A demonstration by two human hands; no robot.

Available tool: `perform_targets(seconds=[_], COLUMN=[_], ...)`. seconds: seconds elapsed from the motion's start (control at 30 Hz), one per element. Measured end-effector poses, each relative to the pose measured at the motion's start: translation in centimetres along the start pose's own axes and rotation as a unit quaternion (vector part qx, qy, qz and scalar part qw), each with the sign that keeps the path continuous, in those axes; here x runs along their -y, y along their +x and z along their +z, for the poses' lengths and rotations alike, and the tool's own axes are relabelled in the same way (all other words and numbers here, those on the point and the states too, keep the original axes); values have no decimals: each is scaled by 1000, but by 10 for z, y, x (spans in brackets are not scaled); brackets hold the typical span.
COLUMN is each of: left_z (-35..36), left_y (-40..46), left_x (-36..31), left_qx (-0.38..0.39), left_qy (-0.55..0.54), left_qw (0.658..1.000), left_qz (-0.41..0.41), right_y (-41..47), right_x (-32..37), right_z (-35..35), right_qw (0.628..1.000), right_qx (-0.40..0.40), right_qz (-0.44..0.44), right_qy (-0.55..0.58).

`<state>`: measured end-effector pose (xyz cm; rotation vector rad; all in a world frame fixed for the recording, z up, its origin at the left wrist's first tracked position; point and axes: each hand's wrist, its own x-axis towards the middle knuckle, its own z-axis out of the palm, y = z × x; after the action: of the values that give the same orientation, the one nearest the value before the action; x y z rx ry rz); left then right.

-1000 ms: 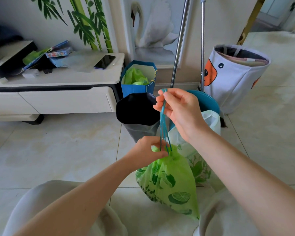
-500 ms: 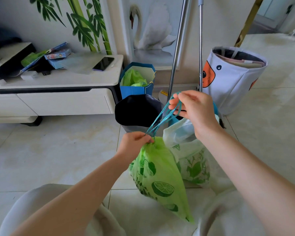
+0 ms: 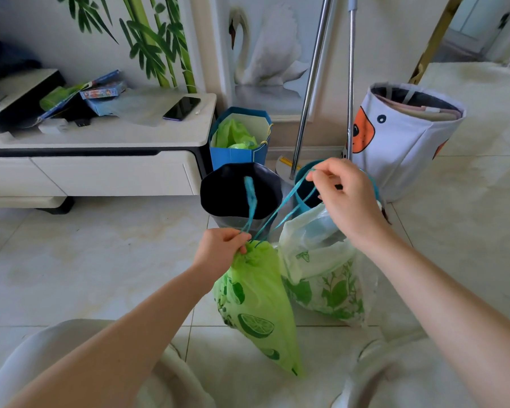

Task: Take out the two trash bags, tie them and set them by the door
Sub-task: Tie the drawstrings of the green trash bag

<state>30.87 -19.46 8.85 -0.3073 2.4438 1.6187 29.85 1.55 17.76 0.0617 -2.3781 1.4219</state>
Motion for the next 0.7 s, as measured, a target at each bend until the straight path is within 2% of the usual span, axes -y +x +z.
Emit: perform_targets(seconds=[0.1,0.2,0.3,0.4,0.57,0.63,0.7], left_z=[5,8,11,14,14,12,10], left_y=[-4,-12,-16,-18,-17,-18,-19], left_x=[-3,-7,-4,-4,-4,-6,-8], left_qx=[51,135,167,162,157,155,154], left_qy=[128,251,329,325,237,176,127], left_qw=[989,953,918,920,955,970,979], left_qz=[52,107,147,145,82,57,41], right_y=[-7,-11,-12,-12,-11,-14,-21], right_x=[5,6,6,6,-2,-13,-22], right_z=[4,10,19,25,33,37,39], right_qw=[996,993,989,985,983,986,961], right_qx=[51,84,103,120,115,143,250], right_qz=[-68,-69,-58,-51,16,58,95], right_qy=[17,49,85,117,145,65,-73])
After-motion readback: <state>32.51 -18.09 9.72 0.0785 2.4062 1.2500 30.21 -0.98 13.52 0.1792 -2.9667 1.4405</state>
